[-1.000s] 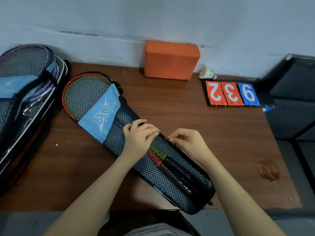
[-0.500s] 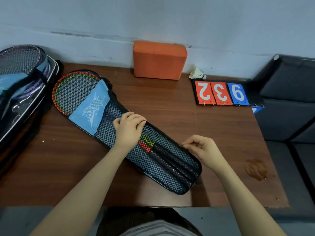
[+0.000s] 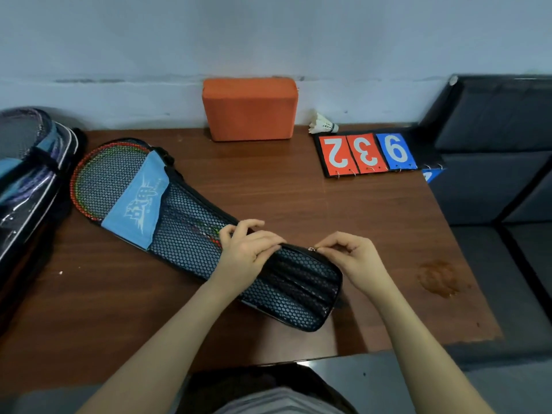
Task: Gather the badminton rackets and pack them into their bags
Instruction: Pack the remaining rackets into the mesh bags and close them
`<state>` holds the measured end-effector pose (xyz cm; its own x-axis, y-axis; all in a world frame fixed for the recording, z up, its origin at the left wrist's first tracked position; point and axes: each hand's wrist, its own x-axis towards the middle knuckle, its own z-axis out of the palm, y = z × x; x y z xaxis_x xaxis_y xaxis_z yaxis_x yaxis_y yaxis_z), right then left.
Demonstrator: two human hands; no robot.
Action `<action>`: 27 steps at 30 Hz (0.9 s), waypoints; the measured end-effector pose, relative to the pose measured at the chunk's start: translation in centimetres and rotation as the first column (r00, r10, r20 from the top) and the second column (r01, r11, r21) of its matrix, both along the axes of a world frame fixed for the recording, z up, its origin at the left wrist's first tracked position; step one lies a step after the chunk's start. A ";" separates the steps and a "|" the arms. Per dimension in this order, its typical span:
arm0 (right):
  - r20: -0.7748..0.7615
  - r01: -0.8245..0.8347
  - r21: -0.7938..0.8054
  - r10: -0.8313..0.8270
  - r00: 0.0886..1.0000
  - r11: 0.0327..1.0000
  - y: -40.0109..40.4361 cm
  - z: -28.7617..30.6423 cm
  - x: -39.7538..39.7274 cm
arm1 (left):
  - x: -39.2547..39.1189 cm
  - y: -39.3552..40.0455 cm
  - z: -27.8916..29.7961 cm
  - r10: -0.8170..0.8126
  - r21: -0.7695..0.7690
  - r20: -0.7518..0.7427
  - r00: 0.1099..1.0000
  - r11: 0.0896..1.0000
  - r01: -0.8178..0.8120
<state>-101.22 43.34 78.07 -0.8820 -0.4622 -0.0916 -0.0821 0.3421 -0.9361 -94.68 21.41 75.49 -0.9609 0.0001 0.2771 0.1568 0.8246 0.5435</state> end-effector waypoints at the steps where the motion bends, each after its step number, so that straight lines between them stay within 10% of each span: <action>1: -0.001 0.053 -0.018 -0.053 0.999 0.998 0.7 -0.2 0.0 | -0.2 -0.1 0.1 0.023 0.000 -0.005 1.000 1.000 -0.023; 9: -0.081 0.268 -0.010 -0.268 0.960 0.963 5.3 -1.6 0.8 | -4.0 1.1 1.4 0.162 0.101 -0.034 0.986 0.982 -0.157; 27: -0.078 0.038 0.453 -0.002 0.997 0.891 -0.4 -6.1 -0.3 | 0.0 -1.4 -3.8 0.364 -0.137 0.299 0.882 0.931 -0.338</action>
